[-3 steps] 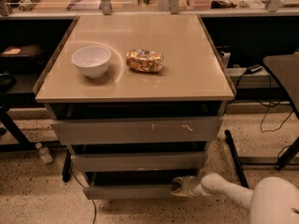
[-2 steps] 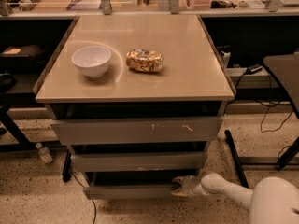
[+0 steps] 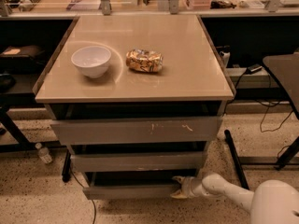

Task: Open bottom drawer

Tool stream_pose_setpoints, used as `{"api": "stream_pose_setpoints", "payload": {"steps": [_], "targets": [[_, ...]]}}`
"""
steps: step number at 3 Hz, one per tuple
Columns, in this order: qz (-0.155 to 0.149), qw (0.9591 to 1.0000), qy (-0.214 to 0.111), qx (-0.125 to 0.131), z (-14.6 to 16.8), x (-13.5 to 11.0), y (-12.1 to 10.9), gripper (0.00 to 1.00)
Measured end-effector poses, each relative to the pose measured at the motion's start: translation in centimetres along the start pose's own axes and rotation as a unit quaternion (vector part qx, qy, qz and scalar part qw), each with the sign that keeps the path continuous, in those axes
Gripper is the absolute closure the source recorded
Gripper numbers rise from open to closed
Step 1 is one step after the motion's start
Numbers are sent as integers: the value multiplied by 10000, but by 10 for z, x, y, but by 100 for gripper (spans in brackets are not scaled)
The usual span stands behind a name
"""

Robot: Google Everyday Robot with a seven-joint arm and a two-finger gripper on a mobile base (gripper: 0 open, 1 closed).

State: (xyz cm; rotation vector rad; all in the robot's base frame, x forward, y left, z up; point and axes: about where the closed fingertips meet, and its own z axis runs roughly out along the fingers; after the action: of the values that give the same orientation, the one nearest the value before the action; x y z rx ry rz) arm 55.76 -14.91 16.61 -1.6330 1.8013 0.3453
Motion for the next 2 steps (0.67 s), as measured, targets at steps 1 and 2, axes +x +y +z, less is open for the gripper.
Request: {"api": "stream_pose_setpoints", "payload": {"steps": [1,2], "targets": [[-110,9998,-177,-55,-19,10,32,61],[-184,9995,-255,-84,-30,10,44,84]]}}
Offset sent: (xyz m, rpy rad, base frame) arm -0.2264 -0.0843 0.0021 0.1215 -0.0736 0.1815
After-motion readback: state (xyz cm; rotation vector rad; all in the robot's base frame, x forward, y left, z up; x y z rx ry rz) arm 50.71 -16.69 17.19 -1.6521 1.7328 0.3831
